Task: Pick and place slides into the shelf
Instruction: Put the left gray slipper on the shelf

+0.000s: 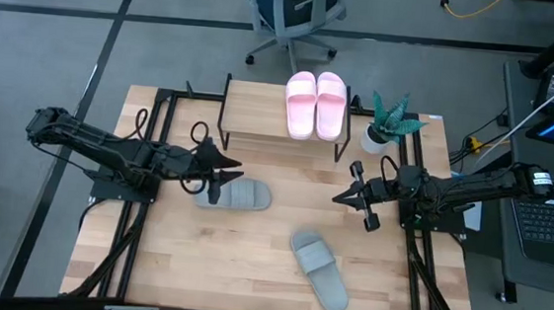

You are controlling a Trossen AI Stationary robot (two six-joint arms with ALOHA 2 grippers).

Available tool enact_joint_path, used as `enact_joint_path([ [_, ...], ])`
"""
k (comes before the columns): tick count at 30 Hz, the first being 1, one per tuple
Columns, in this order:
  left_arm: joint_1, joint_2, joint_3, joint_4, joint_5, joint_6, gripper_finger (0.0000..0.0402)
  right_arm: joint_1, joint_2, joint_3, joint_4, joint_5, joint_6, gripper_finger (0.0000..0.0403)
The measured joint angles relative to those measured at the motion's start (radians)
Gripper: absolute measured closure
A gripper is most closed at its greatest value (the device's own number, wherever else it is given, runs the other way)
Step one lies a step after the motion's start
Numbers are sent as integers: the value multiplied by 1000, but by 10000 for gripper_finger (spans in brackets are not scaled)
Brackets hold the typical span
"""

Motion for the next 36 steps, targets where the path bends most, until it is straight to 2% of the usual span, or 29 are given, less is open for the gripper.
enact_joint_path([
  [3, 6, 11, 0, 2, 79, -20, 267, 0, 0, 0, 0, 0, 0, 386],
  [5, 0, 34, 0, 3, 104, 59, 270, 0, 0, 0, 0, 0, -1, 386],
  [7, -6, 65, 1, 4, 107, 122, 275, 0, 0, 0, 1, 0, -3, 386],
  [13, 20, 171, 82, -4, 84, 96, 286, 0, 0, 0, 8, 0, -15, 386],
  [28, 2, 350, 335, -360, 94, 122, 290, 0, 0, 0, -2, 0, -30, 386],
  [36, 4, 470, 472, -412, 90, 223, 290, 0, 0, 0, 3, 0, -29, 386],
])
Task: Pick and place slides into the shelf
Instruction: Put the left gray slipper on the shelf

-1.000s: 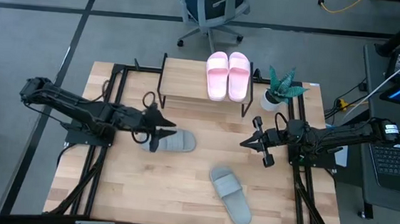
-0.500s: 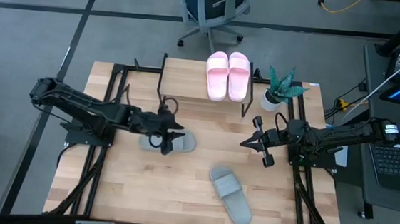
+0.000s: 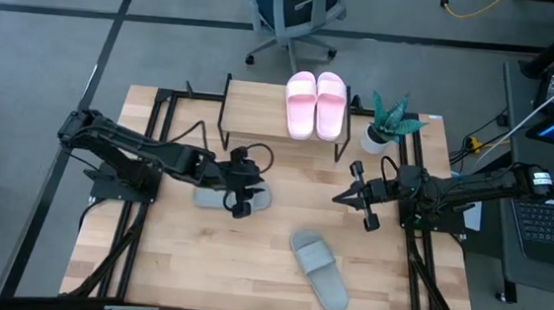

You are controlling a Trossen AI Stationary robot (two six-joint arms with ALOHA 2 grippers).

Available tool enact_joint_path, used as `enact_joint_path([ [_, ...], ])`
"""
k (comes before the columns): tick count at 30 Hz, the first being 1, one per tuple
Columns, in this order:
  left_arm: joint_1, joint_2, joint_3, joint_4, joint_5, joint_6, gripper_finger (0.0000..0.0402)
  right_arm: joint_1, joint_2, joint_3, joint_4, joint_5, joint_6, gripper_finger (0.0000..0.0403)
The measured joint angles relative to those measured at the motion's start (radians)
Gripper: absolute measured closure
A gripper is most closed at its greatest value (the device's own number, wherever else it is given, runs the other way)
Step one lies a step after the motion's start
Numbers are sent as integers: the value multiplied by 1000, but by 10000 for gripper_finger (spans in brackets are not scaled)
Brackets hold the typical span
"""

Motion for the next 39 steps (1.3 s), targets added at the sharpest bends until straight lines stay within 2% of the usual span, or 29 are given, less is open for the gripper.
enact_joint_path([
  [5, 0, 43, 18, -30, 0, 10, 290, 0, 0, 0, -2, 0, 0, 386],
  [10, -1, 45, 19, -105, 0, -203, 290, 0, 0, 0, -10, 0, 1, 386],
  [18, -19, 45, 19, -331, -2, -536, 290, 0, 0, 0, -19, 0, 4, 386],
  [22, -29, 45, 19, -409, -5, -656, 290, 0, 0, 0, -19, 0, 6, 386],
  [27, -46, 45, 19, -461, 61, -764, 290, 0, 0, 0, -19, 0, 9, 386],
  [34, -83, 44, -69, -458, 60, -898, 290, 0, 0, 0, -19, -1, 33, 386],
  [39, -108, 39, -218, -300, 51, -964, 290, 0, 0, 0, -23, -1, 33, 386],
])
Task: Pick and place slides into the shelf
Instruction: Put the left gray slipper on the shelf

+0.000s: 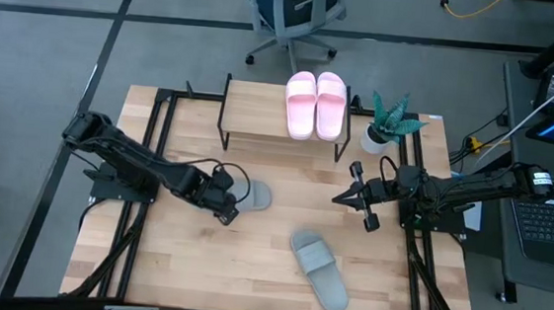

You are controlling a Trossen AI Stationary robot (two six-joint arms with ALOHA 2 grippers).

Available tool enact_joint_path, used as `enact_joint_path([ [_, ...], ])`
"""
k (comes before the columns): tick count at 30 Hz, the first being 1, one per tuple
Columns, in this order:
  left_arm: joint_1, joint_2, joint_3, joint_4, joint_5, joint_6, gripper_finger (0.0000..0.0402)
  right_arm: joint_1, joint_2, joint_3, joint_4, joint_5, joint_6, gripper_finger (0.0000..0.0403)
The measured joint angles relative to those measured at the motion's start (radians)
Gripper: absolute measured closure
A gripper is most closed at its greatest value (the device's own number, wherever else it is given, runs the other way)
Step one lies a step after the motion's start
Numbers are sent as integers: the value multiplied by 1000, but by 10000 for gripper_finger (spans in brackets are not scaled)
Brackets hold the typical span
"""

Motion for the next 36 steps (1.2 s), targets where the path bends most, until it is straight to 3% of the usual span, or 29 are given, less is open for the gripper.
enact_joint_path([
  [6, 4, -76, -143, 311, -9, 47, 290, 0, 0, 0, -1, -1, 3, 386],
  [14, 4, -195, -238, 327, -65, -1, 290, 0, 0, 0, -3, -1, 2, 386],
  [28, 24, -203, -382, 633, -76, 17, 290, 0, 0, 0, -3, -1, 1, 386],
  [36, 47, -203, -385, 638, -76, 24, 290, 0, 0, 0, -3, -1, 1, 386],
])
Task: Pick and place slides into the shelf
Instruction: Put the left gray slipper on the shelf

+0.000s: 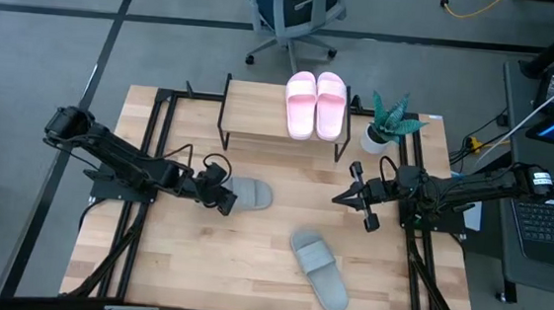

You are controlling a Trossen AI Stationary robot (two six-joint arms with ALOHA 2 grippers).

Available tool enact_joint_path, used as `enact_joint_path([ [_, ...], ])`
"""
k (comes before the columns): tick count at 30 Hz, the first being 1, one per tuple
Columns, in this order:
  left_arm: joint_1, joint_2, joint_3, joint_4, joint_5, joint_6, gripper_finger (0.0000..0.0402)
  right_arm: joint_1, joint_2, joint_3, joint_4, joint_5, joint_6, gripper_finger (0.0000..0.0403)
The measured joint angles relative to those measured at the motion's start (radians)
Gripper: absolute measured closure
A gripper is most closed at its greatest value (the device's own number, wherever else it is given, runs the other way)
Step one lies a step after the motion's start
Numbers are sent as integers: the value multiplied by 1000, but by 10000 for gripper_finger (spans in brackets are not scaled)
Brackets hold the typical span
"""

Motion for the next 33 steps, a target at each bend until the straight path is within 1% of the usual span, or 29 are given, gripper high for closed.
enact_joint_path([
  [6, 0, 27, 0, 1, 0, -26, 290, 0, 0, 0, 0, 0, 0, 386],
  [14, 12, 73, 0, 32, 1, -22, 290, 0, 0, 0, 0, 0, 0, 386],
  [20, 20, 74, 0, 120, 21, 30, 290, 0, 0, 0, 0, 0, 1, 386],
  [24, 19, 74, 0, 120, 38, 30, 290, 0, 0, 0, 0, 0, 0, 386],
  [33, 20, 74, 0, 121, 8, 62, 290, 0, 0, 0, 1, 0, 1, 386],
])
